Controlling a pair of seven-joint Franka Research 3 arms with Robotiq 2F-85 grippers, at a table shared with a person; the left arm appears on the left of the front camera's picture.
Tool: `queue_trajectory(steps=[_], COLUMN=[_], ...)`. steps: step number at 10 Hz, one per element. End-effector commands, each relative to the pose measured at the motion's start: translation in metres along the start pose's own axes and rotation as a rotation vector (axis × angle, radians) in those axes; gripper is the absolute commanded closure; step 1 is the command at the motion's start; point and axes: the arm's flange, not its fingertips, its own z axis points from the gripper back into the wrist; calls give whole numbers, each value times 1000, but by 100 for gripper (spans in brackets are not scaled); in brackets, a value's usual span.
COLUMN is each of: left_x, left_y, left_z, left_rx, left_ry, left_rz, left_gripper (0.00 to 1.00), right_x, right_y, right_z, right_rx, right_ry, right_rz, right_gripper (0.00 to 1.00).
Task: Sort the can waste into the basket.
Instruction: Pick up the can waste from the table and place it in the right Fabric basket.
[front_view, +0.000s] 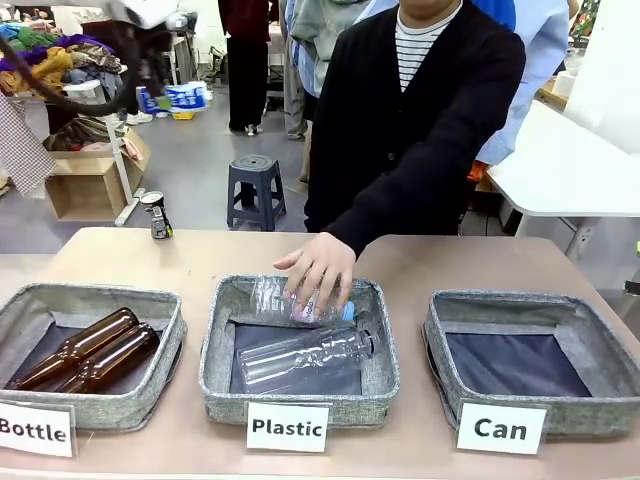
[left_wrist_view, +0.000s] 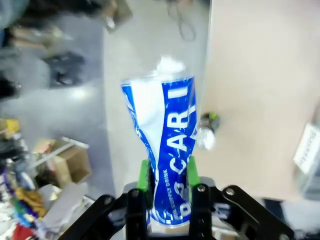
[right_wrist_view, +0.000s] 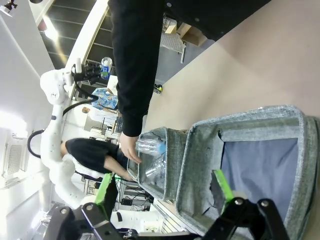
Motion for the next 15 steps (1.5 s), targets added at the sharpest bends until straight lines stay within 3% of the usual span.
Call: queue_trajectory(steps=[1,2,3,11,12,15], left_x=[-196,-207,-27,-24,-22,-42], left_y=[-382,-381,-17,-24,-52,-164], left_z=[-5,-15,7,-1,0,-3], left_rx=[-4,-44,-6,-1,-57,-241], left_ry=[-83,-141,0,-17,-33,-41], left_rz=[-70,27,-29,-37,-90,-256], left_gripper=[100,72,72,72,67,67], right_x=[2,2,2,2,2,2], right_y=[0,0,0,0,0,0], right_z=[-1,-1,-1,-1,-1,-1], right_rx=[14,14,14,14,14,14], right_ry=[-14,-14,-14,-14,-14,-14], right_rz=[25,25,25,25,25,25], right_gripper=[0,0,0,0,0,0])
